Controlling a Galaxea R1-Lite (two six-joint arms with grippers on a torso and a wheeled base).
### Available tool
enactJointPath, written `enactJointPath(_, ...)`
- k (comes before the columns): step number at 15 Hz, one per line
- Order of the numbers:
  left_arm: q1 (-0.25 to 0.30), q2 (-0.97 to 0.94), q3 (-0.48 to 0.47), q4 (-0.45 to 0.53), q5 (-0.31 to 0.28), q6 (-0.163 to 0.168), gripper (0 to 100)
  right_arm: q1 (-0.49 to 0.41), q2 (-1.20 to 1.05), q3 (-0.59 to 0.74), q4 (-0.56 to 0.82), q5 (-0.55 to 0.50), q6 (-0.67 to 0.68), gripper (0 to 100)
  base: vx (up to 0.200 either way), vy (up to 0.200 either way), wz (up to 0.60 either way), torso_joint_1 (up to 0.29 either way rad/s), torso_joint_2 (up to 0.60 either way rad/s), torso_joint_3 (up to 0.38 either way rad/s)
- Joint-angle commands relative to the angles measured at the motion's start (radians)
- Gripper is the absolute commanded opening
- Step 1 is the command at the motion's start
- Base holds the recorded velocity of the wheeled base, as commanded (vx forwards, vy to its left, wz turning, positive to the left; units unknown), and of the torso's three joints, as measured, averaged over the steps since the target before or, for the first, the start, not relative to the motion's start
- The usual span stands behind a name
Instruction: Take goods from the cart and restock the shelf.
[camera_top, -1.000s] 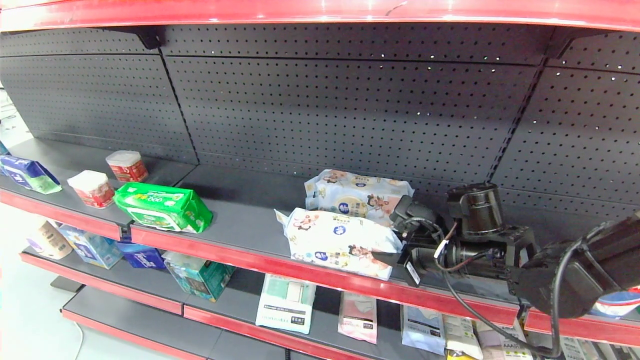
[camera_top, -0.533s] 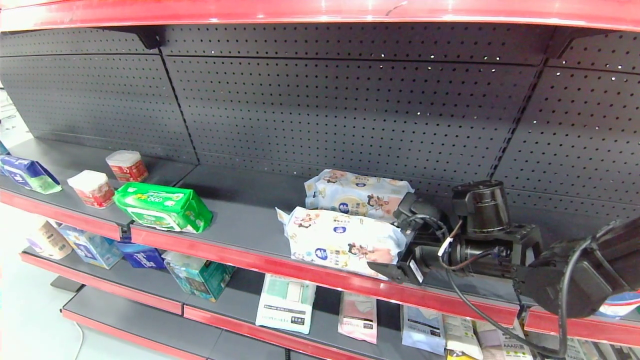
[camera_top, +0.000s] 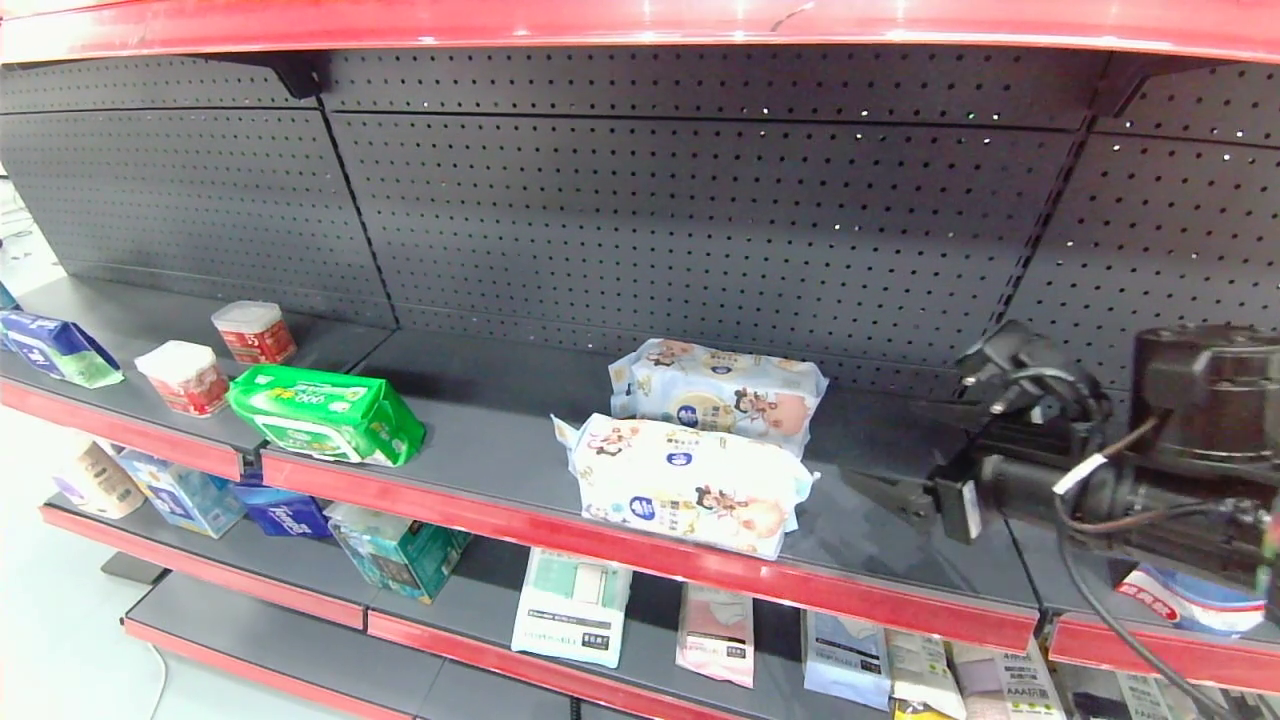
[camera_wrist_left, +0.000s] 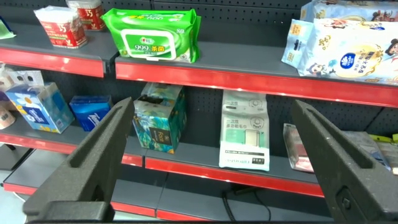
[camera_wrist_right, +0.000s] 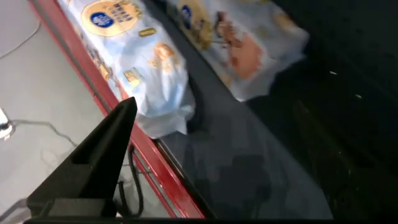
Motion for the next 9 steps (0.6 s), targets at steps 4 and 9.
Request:
enactJointPath(4,0.0,0.0,0.0,0.0,0.0,0.0,100,-0.166,-0.542,0.232,0.067,-0.006,0.04,100,0.0,0.0,0.0,0.0,0.0,0.0)
enactJointPath(9,0.0,0.0,0.0,0.0,0.0,0.0,100,-0.242,-0.949,0.296,0.323,-0.045,0.119,100,0.0,0.0,0.0,0.0,0.0,0.0)
